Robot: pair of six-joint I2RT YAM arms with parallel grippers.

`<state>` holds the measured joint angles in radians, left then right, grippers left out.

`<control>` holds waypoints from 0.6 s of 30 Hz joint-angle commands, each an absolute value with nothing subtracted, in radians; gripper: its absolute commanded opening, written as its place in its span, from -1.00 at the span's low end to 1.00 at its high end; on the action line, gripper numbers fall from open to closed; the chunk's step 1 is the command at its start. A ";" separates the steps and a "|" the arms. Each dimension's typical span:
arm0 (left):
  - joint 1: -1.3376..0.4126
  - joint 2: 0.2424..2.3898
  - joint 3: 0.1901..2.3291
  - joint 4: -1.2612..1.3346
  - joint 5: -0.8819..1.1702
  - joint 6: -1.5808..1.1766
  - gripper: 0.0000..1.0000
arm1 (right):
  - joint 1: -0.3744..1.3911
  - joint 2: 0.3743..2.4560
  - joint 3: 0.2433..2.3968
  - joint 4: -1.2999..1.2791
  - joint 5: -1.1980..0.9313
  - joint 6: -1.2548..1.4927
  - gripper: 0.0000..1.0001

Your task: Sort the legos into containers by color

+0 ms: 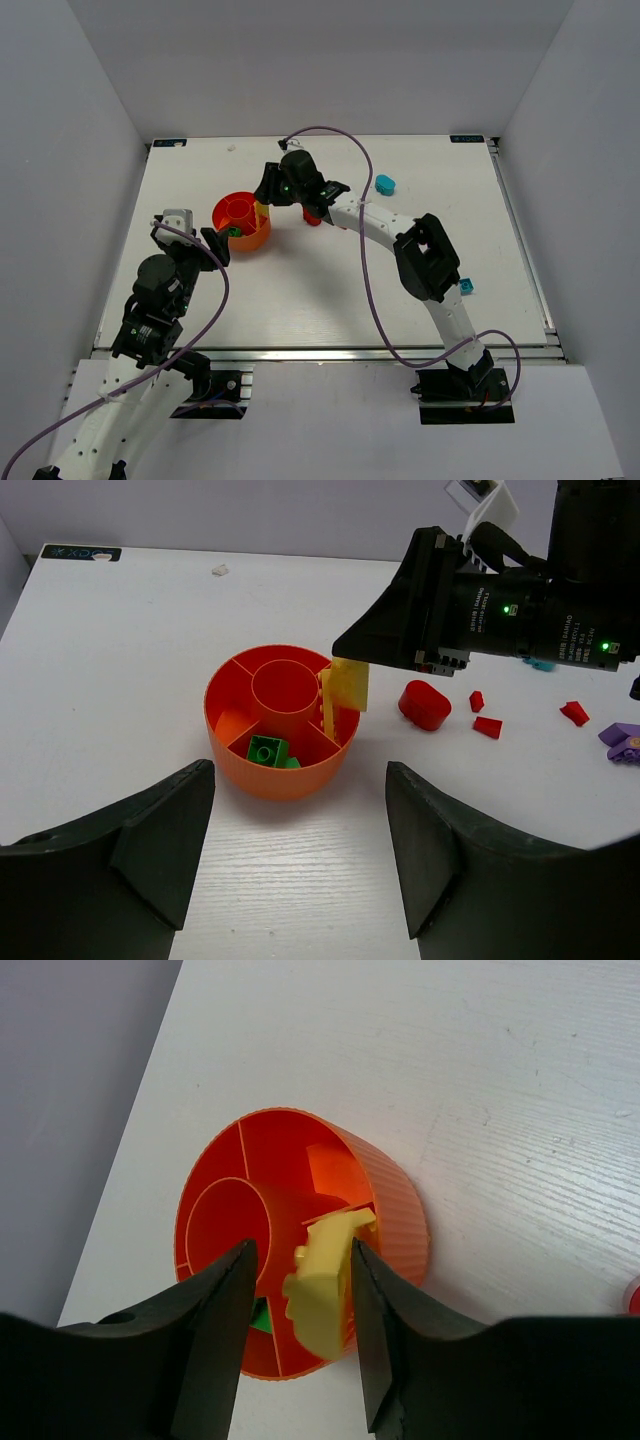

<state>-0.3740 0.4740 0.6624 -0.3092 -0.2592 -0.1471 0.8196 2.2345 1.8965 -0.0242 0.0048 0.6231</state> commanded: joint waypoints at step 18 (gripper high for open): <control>-0.368 0.486 0.646 -0.268 -0.110 -0.127 0.52 | 0.813 2.169 1.901 0.032 0.087 0.496 0.04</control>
